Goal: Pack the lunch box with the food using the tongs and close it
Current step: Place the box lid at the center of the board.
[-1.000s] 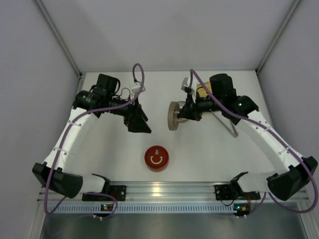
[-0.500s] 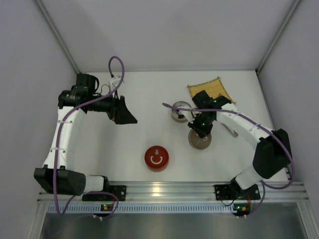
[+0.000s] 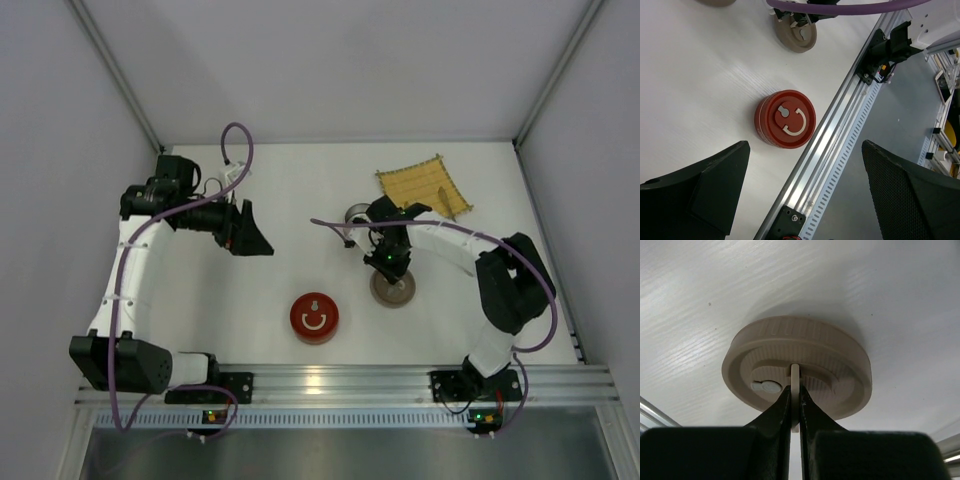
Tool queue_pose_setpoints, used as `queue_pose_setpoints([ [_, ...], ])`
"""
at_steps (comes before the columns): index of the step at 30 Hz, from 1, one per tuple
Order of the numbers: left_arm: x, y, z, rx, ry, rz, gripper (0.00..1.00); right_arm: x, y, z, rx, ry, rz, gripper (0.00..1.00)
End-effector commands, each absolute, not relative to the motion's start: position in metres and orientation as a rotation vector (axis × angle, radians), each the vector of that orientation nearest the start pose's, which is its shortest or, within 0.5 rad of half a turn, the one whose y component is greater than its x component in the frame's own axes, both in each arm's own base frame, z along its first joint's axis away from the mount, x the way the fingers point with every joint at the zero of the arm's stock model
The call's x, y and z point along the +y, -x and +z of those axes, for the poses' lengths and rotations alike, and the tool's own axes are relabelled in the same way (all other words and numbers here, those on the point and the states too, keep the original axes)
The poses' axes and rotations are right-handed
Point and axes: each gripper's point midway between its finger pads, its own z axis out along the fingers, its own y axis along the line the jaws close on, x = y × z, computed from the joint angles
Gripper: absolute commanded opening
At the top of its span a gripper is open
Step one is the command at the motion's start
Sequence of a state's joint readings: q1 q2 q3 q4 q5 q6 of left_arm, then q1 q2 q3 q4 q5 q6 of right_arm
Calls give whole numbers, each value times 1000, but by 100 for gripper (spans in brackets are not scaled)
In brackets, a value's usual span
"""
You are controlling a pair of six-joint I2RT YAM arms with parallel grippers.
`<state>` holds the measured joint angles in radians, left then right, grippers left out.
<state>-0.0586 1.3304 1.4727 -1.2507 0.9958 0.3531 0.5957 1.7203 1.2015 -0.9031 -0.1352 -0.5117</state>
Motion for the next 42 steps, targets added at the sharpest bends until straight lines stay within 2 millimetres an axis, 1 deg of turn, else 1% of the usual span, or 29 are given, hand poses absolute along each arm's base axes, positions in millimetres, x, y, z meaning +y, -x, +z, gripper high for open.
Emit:
queue_pose_setpoints([
  [1, -150, -222, 290, 2166, -772, -1124, 98, 192, -266, 43, 2460, 1539, 219, 1],
  [3, -149, -221, 289, 2170, -767, -1116, 98, 195, -262, 40, 2464, 1541, 259, 3],
  [4, -149, -221, 289, 2170, -766, -1113, 98, 198, -263, 40, 2455, 1533, 272, 8],
  [5, -149, -222, 288, 2172, -762, -1111, 98, 198, -263, 40, 2454, 1526, 279, 10],
  [8, -148, -220, 285, 2183, -758, -1101, 98, 201, -259, 39, 2453, 1520, 309, 15],
  [13, -148, -219, 284, 2176, -754, -1098, 98, 200, -249, 34, 2459, 1531, 355, 23],
  [16, -149, -216, 284, 2173, -754, -1116, 98, 197, -245, 28, 2463, 1545, 359, 26],
  [21, -149, -214, 281, 2180, -753, -1122, 98, 192, -241, 22, 2467, 1548, 353, 27],
  [28, -150, -215, 282, 2173, -750, -1131, 98, 183, -247, 25, 2467, 1514, 338, 28],
  [35, -152, -219, 281, 2174, -744, -1154, 98, 178, -249, 30, 2465, 1492, 338, 30],
  [42, -152, -219, 279, 2177, -744, -1160, 98, 173, -248, 29, 2476, 1487, 337, 33],
])
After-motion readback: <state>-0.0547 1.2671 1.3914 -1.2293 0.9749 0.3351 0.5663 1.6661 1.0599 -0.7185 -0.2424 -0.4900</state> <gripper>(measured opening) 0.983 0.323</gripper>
